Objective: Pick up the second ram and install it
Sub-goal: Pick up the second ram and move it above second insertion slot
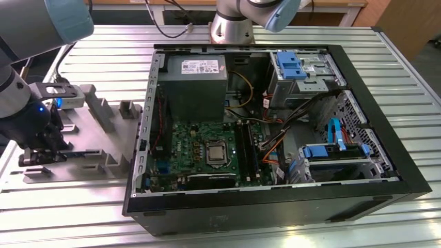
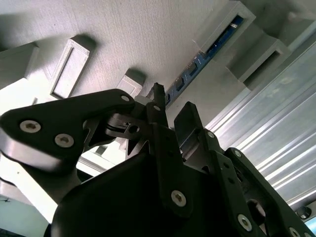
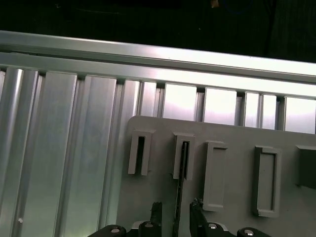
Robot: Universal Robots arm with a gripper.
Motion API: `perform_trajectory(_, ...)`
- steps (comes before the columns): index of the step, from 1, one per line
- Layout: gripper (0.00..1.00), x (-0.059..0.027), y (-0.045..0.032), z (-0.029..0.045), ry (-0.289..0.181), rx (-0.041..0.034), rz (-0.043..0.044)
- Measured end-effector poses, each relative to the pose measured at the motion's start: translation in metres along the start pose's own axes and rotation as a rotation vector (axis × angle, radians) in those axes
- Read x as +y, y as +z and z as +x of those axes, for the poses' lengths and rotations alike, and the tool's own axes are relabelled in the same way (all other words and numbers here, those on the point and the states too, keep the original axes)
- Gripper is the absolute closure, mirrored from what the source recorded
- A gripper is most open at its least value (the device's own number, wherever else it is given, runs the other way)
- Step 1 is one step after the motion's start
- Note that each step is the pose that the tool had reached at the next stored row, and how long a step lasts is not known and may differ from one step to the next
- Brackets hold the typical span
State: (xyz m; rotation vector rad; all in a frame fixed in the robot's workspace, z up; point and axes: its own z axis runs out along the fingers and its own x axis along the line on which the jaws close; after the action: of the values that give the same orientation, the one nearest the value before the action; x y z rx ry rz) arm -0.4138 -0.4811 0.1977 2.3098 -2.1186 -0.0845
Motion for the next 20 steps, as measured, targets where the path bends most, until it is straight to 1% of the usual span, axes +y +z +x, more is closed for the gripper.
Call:
perform_trajectory(3, 0.66, 0.0000, 0.0001, 0.0000, 0.000, 0.0000, 0.0000)
perform_trajectory(4, 0.73, 0.0000, 0.0002, 0.0000, 0.000, 0.0000, 0.0000)
perform_trajectory(16, 0.73, 0.0000, -0.0004, -0.0001, 0.000, -0.0006, 0.0003)
perform_trajectory(20, 0.73, -0.0002, -0.0004, -0.0026, 0.000, -0.0024, 0.0009)
